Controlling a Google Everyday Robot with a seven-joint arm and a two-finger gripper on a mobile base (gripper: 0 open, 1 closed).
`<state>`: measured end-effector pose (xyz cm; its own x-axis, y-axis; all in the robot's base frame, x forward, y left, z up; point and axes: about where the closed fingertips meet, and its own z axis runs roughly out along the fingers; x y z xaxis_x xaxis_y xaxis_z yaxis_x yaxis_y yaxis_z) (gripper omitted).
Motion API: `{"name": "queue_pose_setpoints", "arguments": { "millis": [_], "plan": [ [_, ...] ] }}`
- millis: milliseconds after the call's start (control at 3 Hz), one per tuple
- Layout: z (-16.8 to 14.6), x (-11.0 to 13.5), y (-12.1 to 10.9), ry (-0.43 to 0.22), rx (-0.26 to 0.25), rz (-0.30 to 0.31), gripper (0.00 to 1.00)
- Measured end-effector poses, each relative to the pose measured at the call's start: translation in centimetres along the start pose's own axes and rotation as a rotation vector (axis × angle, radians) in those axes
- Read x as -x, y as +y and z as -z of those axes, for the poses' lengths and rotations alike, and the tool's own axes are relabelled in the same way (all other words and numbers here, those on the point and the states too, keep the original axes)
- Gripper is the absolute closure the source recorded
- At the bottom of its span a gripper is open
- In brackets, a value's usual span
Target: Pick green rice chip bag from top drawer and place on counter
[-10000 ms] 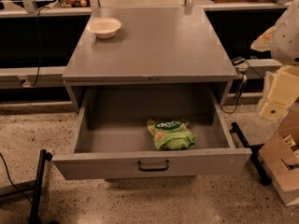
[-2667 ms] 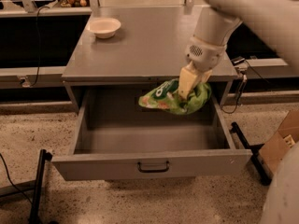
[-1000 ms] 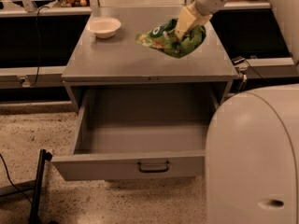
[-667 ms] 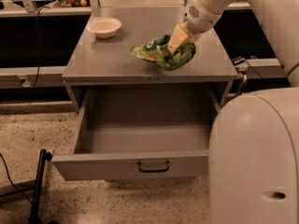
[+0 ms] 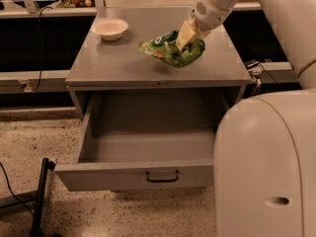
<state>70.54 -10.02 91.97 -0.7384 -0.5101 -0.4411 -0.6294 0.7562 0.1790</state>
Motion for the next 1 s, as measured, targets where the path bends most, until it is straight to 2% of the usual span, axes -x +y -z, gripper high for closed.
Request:
{"name": "queue_pose_setpoints", "arguments": {
  "millis": [333, 1000],
  "plan": [
    [0.0, 2.8, -1.2, -0.086, -0.015, 0.014, 1.0],
    [-2.8, 5.4, -2.8, -0.236, 0.099, -0.006, 1.0]
  ]
}}
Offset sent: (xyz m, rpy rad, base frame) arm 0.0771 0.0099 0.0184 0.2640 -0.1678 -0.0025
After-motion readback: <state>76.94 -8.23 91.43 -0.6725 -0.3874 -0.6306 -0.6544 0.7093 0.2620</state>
